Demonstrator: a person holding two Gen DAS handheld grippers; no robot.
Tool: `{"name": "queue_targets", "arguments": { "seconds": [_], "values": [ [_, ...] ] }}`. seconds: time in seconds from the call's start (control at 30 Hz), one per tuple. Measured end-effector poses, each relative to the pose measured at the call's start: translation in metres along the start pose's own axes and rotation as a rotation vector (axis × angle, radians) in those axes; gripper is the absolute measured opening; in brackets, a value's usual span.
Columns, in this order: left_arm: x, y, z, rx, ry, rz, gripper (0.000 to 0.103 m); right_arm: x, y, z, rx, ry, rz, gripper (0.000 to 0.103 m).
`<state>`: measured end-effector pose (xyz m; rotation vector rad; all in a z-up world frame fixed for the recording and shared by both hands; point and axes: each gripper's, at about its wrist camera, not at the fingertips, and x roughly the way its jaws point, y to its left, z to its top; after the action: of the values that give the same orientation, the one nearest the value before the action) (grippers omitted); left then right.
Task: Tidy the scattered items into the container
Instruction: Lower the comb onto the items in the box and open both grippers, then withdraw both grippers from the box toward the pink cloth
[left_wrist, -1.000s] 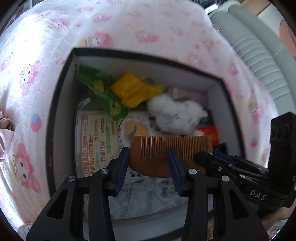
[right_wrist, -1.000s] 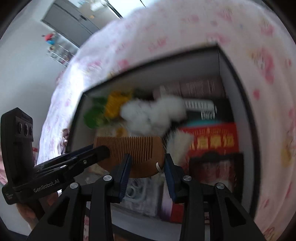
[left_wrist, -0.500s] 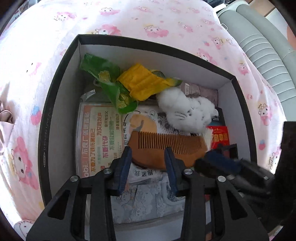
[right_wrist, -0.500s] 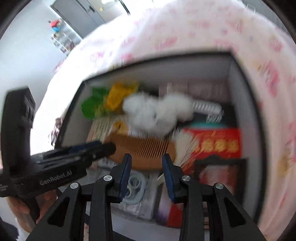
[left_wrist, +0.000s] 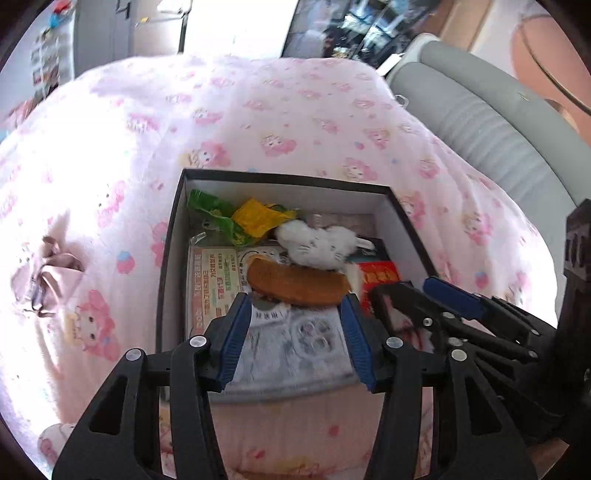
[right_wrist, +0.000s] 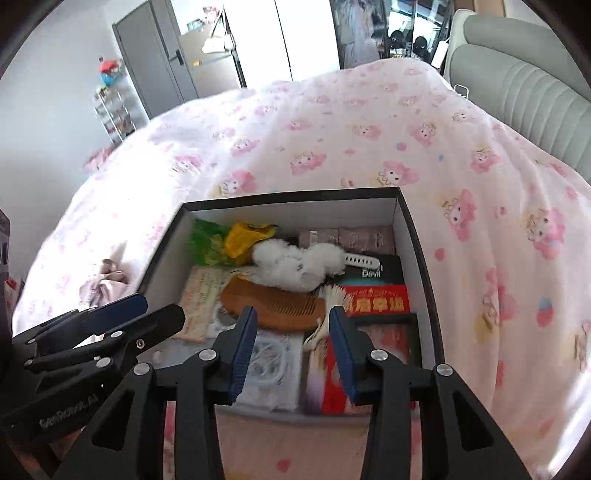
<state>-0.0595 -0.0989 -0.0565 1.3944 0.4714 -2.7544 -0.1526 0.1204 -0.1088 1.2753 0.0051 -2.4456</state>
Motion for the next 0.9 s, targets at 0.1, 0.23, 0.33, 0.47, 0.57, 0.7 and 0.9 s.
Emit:
{"name": "queue_targets", "arguments": {
  "seconds": [0.1, 0.23, 0.33, 0.47, 0.57, 0.7, 0.9],
  "values": [
    [-0.017, -0.005, -0.011, 0.045, 0.001, -0.012, 0.052, -0.014, 0.010, -0.011, -0.007, -0.021, -0.012, 0.037],
    [-0.034, 0.004, -0.029, 0.069, 0.010, -0.006, 0.053, -0.033, 0.032, -0.028, -0.050, -0.043, -0.018, 0.037],
    [-0.045, 0.018, -0.042, 0.057, 0.010, -0.002, 0.053, -0.042, 0.050, -0.037, -0.069, -0.048, -0.030, 0.037],
    [-0.058, 0.048, -0.053, -0.008, 0.011, -0.003, 0.052, -0.046, 0.083, -0.044, -0.129, -0.067, -0.026, 0.037],
    [-0.069, 0.076, -0.061, -0.052, -0.004, 0.039, 0.051, -0.038, 0.112, -0.046, -0.164, -0.054, 0.009, 0.037],
    [-0.082, 0.125, -0.073, -0.143, -0.014, 0.080, 0.051, -0.017, 0.155, -0.047, -0.206, 0.000, 0.092, 0.037],
    [-0.094, 0.202, -0.087, -0.295, -0.041, 0.120, 0.052, 0.024, 0.219, -0.042, -0.245, 0.074, 0.237, 0.037]
  ]
}}
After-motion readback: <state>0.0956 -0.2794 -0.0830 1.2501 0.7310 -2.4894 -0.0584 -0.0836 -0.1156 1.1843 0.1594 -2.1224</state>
